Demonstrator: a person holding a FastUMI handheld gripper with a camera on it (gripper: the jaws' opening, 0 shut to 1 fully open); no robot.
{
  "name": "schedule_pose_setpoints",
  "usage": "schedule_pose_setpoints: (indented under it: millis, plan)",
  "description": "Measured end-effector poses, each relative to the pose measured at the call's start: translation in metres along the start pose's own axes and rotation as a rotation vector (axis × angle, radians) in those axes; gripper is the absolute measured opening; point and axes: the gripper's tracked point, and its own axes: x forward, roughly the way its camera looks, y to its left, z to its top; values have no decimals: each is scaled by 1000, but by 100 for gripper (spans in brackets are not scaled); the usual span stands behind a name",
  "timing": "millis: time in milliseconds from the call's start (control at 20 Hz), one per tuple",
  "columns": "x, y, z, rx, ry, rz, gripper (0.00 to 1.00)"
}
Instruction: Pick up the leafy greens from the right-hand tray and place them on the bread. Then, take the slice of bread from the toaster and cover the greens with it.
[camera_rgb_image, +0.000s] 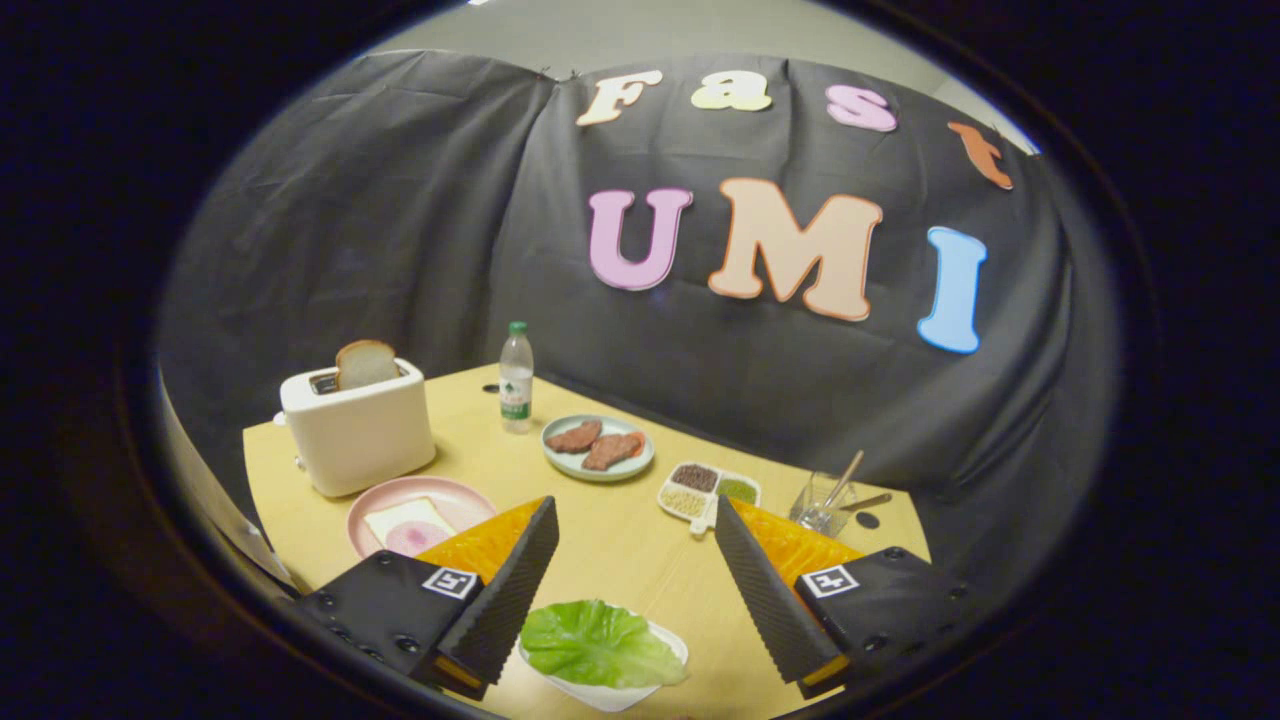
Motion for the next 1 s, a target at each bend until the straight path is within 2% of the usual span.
schedule_pose_setpoints:
  millis: [550,1000]
  plan:
    - [30,18,-107,-12,286,180,100]
    - [39,26,-183,-44,511,258,100]
